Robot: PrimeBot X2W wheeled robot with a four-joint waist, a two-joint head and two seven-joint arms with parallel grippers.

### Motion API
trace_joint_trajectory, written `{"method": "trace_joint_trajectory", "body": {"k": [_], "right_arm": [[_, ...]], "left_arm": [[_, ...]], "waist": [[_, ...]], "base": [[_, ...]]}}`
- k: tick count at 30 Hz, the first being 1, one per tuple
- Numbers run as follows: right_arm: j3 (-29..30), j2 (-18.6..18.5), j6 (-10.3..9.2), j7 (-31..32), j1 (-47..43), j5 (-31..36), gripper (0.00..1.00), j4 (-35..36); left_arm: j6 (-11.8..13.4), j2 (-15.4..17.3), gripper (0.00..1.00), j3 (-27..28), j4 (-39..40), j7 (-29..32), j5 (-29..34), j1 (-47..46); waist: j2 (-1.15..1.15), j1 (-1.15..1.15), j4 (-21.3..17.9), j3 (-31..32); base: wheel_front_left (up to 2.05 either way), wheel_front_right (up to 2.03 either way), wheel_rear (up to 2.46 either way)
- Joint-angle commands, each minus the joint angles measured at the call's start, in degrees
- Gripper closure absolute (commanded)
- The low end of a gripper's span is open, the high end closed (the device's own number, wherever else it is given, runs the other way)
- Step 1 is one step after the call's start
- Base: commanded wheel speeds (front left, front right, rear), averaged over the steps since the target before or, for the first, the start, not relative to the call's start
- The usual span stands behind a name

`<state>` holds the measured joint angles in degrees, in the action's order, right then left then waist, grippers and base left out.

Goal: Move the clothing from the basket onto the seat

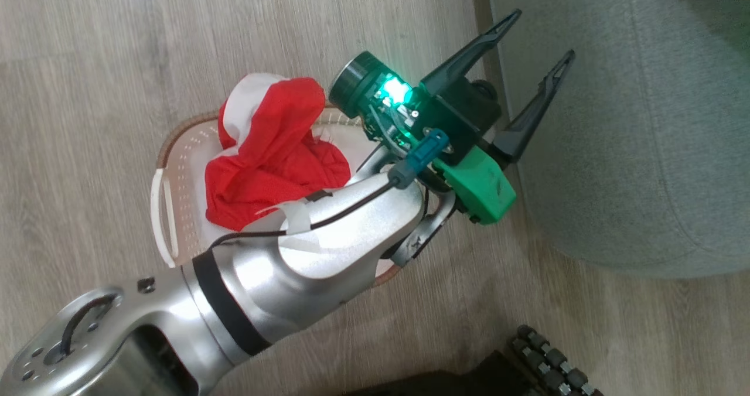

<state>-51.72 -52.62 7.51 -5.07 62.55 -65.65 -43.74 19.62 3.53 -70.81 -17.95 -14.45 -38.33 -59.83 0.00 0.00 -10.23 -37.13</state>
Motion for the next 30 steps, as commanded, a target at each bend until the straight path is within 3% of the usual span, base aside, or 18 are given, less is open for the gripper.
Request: {"method": "trace_joint_trajectory", "body": {"k": [1, 9, 17, 30], "right_arm": [[-1.4, -3.5, -0.02, -0.7, -1.1, -1.0, 0.0, -0.3], [-10.7, -3.9, -0.02, 0.5, -0.3, -4.9, 0.0, -1.3], [-18.4, -5.2, -0.02, -0.5, 1.7, -6.1, 0.0, 2.9], [-21.3, -8.8, -0.02, -8.5, 0.1, -5.2, 0.0, 11.9]], "left_arm": [[-0.3, -0.7, 0.0, 2.0, 1.9, -0.5, 0.2, -0.2], [-2.0, -0.7, 0.0, 4.8, 0.9, -0.5, 0.5, 3.5], [-4.4, -0.7, 0.0, 9.5, -0.5, -0.5, 1.8, 9.0], [-7.5, 1.3, 0.0, 19.3, 2.3, -0.5, 5.4, 19.6]], "waist": [[0.0, 0.0, -0.1, 1.1], [0.0, 0.0, -1.6, 7.3], [0.0, 0.0, -2.9, 14.5], [0.0, 0.0, 0.0, 25.4]], "base": [[0.0, 0.0, 0.0], [0.0, 0.0, 0.0], [0.0, 0.0, 0.0], [0.0, 0.0, 0.0]]}}
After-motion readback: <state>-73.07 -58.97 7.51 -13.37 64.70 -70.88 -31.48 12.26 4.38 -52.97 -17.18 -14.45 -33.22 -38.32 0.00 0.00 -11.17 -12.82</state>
